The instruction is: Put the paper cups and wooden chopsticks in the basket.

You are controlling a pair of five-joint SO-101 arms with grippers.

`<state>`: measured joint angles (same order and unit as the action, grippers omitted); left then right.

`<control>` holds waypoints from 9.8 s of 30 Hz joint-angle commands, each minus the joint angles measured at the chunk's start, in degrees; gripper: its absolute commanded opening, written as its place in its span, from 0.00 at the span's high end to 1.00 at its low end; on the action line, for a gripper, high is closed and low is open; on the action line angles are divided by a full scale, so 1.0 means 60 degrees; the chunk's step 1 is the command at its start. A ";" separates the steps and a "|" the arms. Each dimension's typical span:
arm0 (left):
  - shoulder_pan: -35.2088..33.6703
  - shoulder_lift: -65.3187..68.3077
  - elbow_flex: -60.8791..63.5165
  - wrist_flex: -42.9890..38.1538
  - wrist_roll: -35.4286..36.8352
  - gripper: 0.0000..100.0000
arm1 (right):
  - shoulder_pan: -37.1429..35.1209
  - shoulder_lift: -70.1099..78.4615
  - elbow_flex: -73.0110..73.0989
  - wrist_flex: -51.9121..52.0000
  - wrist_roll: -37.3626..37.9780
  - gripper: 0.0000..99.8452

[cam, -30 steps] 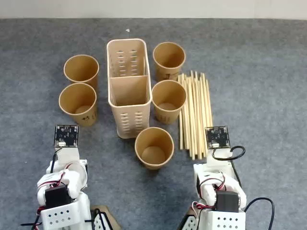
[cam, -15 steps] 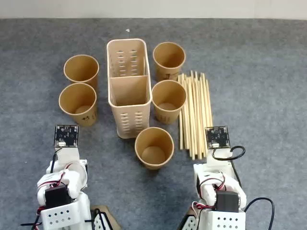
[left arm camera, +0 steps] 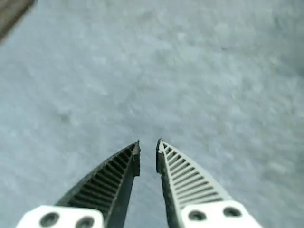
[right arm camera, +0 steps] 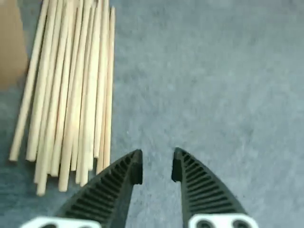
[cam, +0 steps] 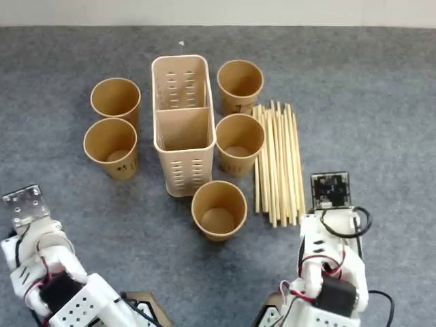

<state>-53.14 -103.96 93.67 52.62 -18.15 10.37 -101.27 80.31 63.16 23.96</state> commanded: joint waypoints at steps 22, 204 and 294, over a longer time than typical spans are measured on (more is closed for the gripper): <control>0.3524 1.5670 -1.7912 0.6432 -0.0147 0.75 | -0.3407 2.0652 -2.0799 0.4139 -0.2930 0.86; 1.0000 1.8396 -2.1326 0.5407 0.3546 0.92 | -0.3905 0.9766 -1.4132 0.2337 -0.1905 0.99; 0.4432 1.8967 -1.9744 0.4557 0.2828 0.79 | -0.3773 2.2791 -2.3480 0.2088 -0.3575 0.75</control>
<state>-25.71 10.24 -24.84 81.27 -0.40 -13.01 36.66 -58.42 76.35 3.21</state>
